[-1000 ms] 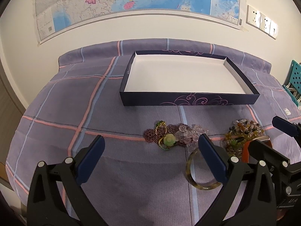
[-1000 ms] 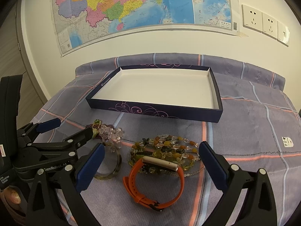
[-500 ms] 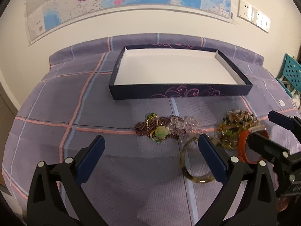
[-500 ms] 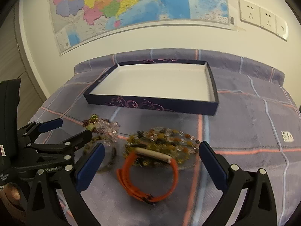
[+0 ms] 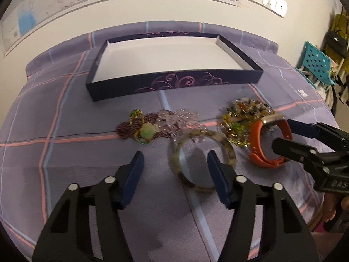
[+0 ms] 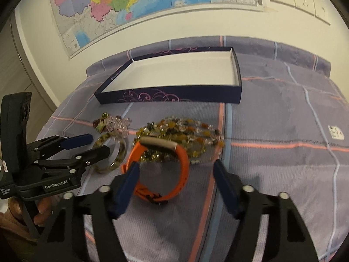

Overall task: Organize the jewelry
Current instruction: 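Grasp the orange-strap watch with the right tool while the left tool grasps the tortoiseshell bangle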

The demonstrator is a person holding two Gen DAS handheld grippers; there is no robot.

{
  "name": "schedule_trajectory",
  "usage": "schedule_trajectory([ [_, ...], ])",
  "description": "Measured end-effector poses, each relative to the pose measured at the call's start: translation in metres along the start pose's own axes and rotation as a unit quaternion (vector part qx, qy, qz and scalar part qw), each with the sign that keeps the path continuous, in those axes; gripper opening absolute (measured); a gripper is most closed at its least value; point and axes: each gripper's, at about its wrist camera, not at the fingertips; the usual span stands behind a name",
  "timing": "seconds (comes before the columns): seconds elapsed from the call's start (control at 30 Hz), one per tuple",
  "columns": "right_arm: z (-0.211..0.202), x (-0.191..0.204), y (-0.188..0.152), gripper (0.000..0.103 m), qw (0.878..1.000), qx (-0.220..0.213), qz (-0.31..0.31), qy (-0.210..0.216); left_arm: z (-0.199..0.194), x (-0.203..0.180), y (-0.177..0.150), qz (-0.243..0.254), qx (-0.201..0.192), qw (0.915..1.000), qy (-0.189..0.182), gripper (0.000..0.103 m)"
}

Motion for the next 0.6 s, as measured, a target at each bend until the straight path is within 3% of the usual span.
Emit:
schedule_trajectory([
  [0.23,0.005,-0.006,0.0,0.018,1.0,0.012,0.012,0.016,-0.001,0.006,0.002,0.001,0.013,0.9998,-0.015,0.034],
  [0.4,0.003,-0.01,0.0,0.012,0.999,0.009,0.018,0.027,0.0,0.006,0.003,0.009,0.019,0.9997,-0.009,0.021],
  [0.47,0.003,-0.011,0.001,0.011,0.999,0.008,0.017,0.03,-0.001,0.006,0.003,0.01,0.021,0.9997,-0.012,0.01],
  [0.6,-0.006,-0.011,0.004,0.009,0.999,0.0,0.012,0.043,-0.002,0.005,0.004,0.014,0.021,0.9996,-0.013,0.008],
])
Point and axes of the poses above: each gripper's, at about its wrist camera, not at the fingertips, and z roughly the way its jaws point, x to its left, y to its top, and after that the axes turned 10 degrees about x, right-handed
